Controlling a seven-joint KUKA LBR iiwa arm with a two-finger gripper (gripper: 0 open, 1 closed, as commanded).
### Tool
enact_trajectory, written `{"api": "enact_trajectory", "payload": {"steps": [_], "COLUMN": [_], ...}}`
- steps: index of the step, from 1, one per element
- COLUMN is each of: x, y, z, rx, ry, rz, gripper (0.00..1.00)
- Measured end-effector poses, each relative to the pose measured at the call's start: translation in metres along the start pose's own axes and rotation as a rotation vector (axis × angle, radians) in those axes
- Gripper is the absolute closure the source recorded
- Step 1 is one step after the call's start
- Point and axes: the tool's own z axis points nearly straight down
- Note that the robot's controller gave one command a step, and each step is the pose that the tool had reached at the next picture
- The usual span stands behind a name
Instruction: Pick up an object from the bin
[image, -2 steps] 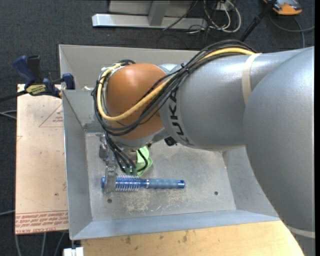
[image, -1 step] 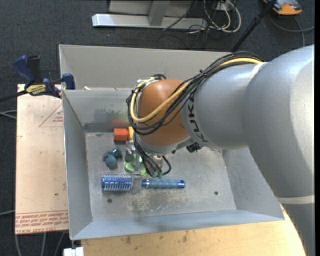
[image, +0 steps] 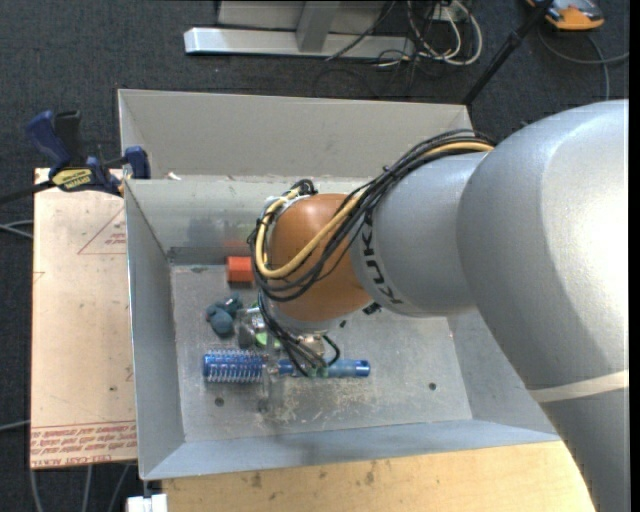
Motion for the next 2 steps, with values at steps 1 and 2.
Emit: {"api": "enact_trajectory", "payload": {"steps": [1, 2], "x": [0.000, -0.008], "y": [0.000, -0.008], "z": [0.000, -0.127], "rx": [0.000, 0.000], "ry": [-0.001, -0.012], "rz": [0.001, -0.046], "gripper": [1.00, 1.00]}}
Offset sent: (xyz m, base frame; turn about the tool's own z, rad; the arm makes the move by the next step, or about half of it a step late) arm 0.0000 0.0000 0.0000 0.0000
